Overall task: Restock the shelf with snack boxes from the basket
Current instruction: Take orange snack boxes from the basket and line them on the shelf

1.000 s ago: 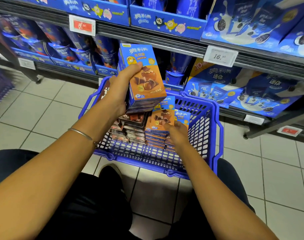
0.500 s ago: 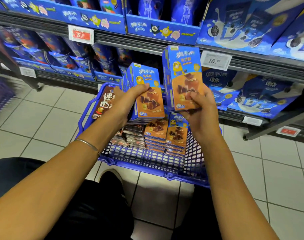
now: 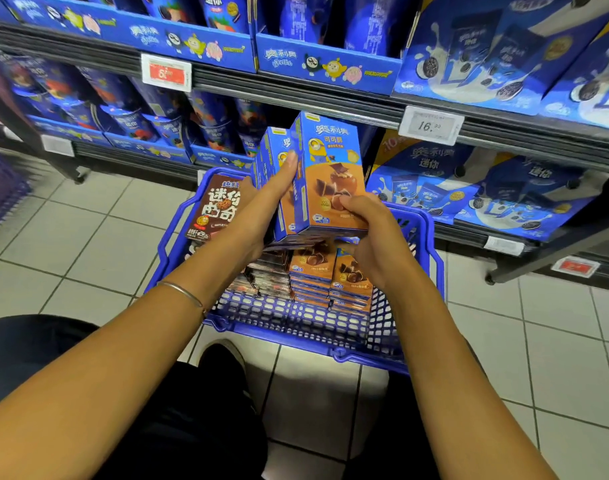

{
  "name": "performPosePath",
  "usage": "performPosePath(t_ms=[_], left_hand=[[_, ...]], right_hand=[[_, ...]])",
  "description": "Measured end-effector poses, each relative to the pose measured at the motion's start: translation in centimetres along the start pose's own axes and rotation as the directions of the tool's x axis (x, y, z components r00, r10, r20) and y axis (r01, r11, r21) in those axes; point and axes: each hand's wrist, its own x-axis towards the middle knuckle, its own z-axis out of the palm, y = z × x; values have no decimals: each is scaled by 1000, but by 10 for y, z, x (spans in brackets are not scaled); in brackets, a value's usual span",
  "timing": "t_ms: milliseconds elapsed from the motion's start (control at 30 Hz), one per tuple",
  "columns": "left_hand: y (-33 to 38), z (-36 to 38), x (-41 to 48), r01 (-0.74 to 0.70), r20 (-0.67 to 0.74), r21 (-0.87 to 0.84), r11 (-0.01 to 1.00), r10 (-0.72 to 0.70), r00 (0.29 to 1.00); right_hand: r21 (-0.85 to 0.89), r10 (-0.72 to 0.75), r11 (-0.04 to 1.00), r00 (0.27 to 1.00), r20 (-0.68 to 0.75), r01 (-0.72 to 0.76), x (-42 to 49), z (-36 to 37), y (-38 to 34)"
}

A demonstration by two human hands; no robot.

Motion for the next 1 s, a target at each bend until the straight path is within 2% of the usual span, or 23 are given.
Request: performPosePath(t_ms=[200,300,500,700,867,1000], left_hand=[[-3,4,-4,-23,-24,103,994,26,999],[-9,1,6,28,-17,51,998,-27,999],[-6,2,12,52,-28,97,994,-49,998],[2,8,9,73,26,52,996,-75,997],[5,-3,17,219,-2,9,976,-219,976],[47,-11,-10,305,-44,-5,952,-305,951]], right_hand=[[100,125,985,978,169,-143,-5,3,-11],[63,142,986,970,198,-157,-11,5,-17],[97,102,989,992,73,-109,-14,13,-14],[119,84,989,995,57,-91,1,5,-14],[85,158,983,983,90,-166,8,19,-20],[55,226,972,971,72,-230,-7,48,-62]])
